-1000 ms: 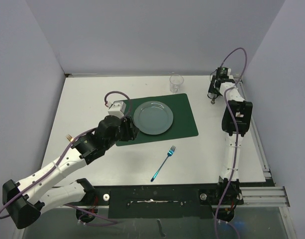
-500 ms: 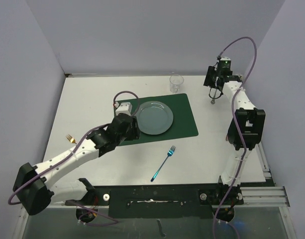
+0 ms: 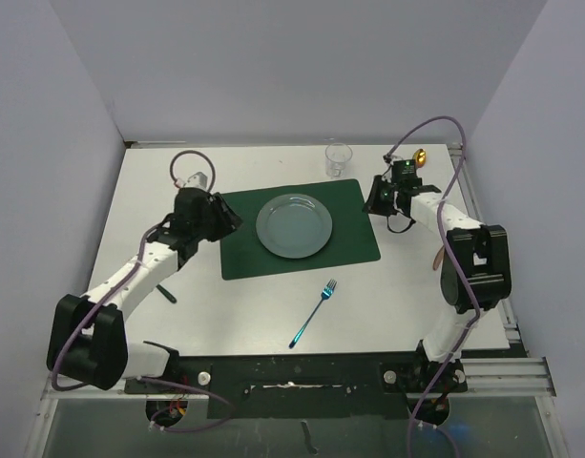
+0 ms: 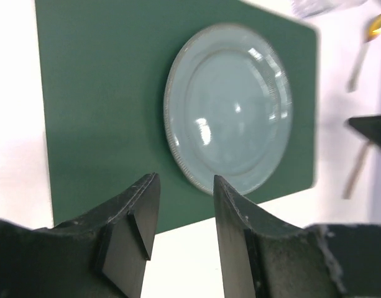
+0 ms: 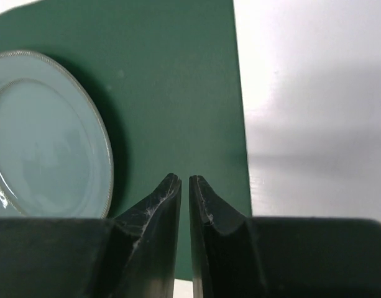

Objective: Set the dinner table for one person
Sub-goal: Pick up the plate from the napkin.

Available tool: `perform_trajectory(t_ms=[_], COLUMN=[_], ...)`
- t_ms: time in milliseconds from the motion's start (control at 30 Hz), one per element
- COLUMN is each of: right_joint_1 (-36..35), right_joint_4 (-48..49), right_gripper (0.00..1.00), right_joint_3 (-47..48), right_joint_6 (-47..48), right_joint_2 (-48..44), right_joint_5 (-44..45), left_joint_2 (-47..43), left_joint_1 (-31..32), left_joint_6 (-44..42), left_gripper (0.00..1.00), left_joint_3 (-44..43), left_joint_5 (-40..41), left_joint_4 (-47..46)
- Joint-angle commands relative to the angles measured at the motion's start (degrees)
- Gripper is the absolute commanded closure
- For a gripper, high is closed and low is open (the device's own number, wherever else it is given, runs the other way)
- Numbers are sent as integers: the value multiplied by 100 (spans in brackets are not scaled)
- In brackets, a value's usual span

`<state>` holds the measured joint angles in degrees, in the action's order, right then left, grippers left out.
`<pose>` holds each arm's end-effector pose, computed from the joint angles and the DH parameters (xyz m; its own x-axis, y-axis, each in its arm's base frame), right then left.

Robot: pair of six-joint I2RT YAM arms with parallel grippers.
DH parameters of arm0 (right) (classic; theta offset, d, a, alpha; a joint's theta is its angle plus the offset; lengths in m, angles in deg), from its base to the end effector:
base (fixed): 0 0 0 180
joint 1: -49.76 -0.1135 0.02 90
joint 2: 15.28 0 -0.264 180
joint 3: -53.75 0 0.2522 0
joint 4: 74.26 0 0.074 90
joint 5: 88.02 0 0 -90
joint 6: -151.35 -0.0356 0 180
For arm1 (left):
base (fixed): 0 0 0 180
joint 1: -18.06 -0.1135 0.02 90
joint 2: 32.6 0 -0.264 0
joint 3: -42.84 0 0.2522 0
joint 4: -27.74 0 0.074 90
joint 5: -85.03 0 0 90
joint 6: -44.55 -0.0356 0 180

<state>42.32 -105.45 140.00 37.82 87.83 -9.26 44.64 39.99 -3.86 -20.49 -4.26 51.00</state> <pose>0.3898 0.0579 0.2165 -0.7784 0.2932 -0.5550 0.0595 0.9147 0.3998 0.2727 -0.1093 0.2441 -0.6610 -0.4494 -0.6009 -0.0996 0.8463 -0.5233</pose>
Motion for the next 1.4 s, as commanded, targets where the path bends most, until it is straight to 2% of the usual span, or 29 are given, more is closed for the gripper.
perform_trajectory(t_ms=[0, 100, 233, 333, 367, 400, 467, 600, 733, 900, 1133, 1367], right_joint_1=[77, 267, 708, 821, 822, 811, 818, 819, 813, 760, 566, 223], right_joint_4=[568, 1074, 2645, 3532, 3631, 3769, 4118, 4961, 5820, 6326, 6247, 5088], right_gripper=[87, 86, 77, 72, 71, 71, 71, 71, 71, 71, 71, 71], right_joint_3=[-306, -723, -1459, -1848, -1912, -1999, -2172, -2478, -2674, -2669, -2324, -1675], right_joint_6=[-127, -350, -1253, -1706, -1738, -1784, -1945, -2359, -2832, -3158, -3176, -2486], right_joint_2=[-725, -947, -1007, -845, -761, -675, -480, -42, 385, 754, 1077, 1338], right_joint_5=[-414, -1250, -3240, -3668, -3699, -3737, -3867, -4109, -4291, -4402, -4360, -4073], left_joint_2=[-387, -296, 114, 710, 917, 1102, 1440, 1906, 2149, 2331, 2516, 2973], left_joint_1=[-1019, -1552, -1741, -1777, -1795, -1824, -1870, -1982, -2060, -2062, -2046, -1980], left_joint_6=[588, 1600, 3182, 4184, 4184, 4658, 4761, 4511, 3846, 3210, 2363, 2039], left_gripper=[62, 62, 62, 61, 61, 62, 63, 65, 66, 66, 66, 67], left_joint_3=[441, 1028, 1620, 1910, 1986, 2046, 2135, 2322, 2390, 2295, 1775, 1222], left_joint_5=[-2582, -3973, -4818, -5105, -5105, -5190, -5229, -5193, -5086, -4872, -4455, -4220], left_joint_4=[-1710, -3512, -5821, -7554, -8065, -8431, -8755, -8770, -8179, -7435, -6125, -5667])
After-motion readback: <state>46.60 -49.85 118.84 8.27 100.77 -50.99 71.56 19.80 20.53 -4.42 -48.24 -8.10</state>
